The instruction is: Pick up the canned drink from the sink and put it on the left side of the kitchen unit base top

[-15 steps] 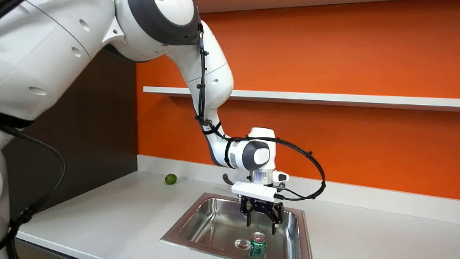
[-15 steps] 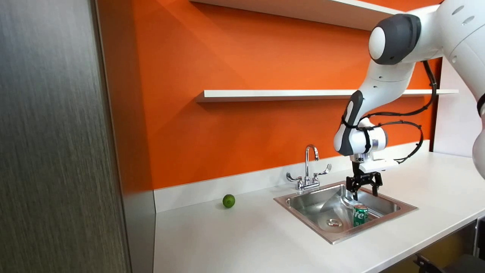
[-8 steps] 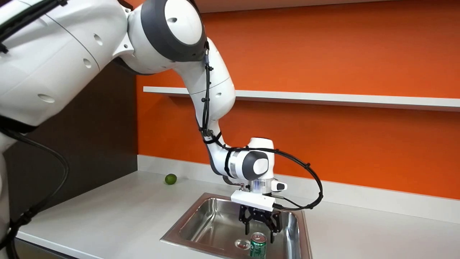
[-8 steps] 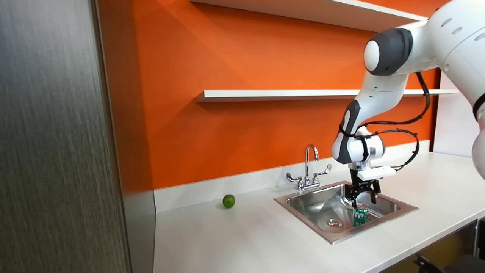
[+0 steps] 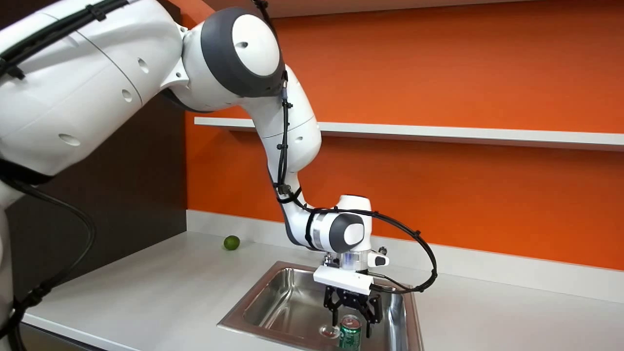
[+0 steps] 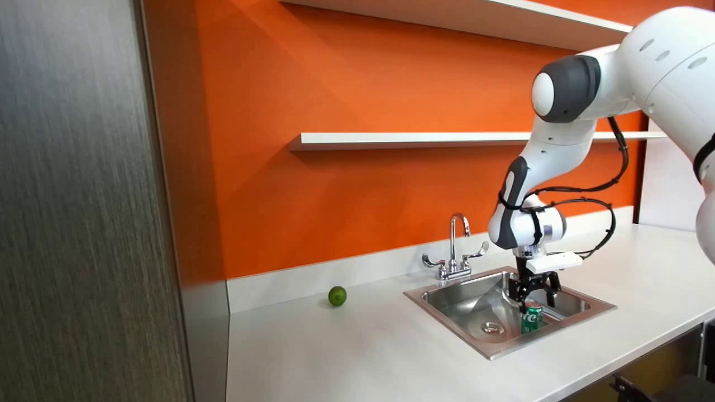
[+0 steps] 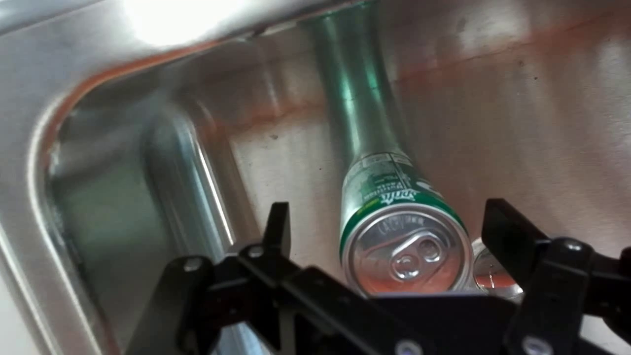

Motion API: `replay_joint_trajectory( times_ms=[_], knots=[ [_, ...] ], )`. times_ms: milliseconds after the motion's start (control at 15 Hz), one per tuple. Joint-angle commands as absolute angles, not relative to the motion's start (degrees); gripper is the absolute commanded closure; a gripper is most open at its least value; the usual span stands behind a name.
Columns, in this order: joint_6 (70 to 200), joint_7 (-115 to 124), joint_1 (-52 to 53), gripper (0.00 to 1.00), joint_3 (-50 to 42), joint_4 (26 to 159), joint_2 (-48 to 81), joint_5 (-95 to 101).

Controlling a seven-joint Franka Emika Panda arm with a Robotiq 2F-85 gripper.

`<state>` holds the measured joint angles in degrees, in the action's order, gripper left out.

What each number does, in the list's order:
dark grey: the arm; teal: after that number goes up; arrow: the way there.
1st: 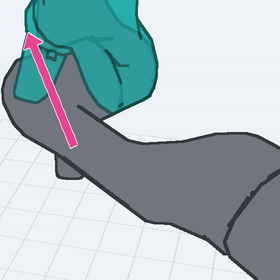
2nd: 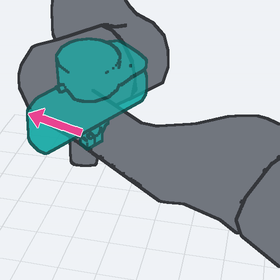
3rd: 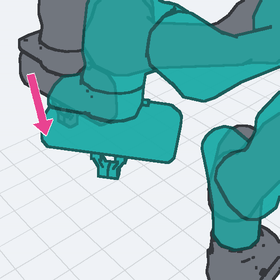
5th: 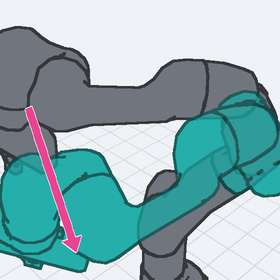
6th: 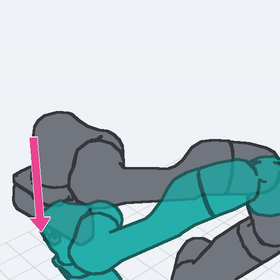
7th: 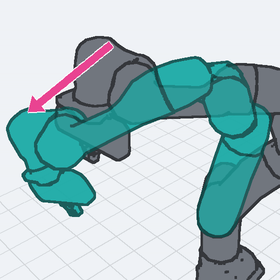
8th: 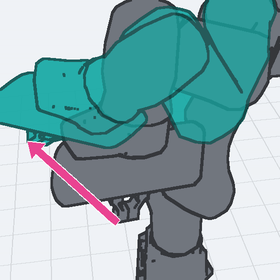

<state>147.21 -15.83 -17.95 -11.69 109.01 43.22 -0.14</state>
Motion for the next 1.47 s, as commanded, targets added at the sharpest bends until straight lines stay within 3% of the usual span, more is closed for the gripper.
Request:
replay_joint_trajectory(
  times_ms=[0,600,667,733,1000,1400],
  knots=[
    [147.64,-14.20,-19.07,0.00,-10.63,107.08,44.58,0.54],
    [148.35,-13.54,-18.81,0.00,-10.51,105.45,46.55,0.65],
    [148.42,-13.48,-18.84,0.25,-10.44,105.37,46.65,0.61],
    [148.44,-13.44,-18.85,0.28,-10.35,105.24,46.77,0.57],
    [148.66,-13.44,-18.80,0.58,-10.04,105.13,46.81,0.58],
    [148.23,-13.94,-18.76,0.61,-9.75,107.28,43.82,0.52]
  ],
)
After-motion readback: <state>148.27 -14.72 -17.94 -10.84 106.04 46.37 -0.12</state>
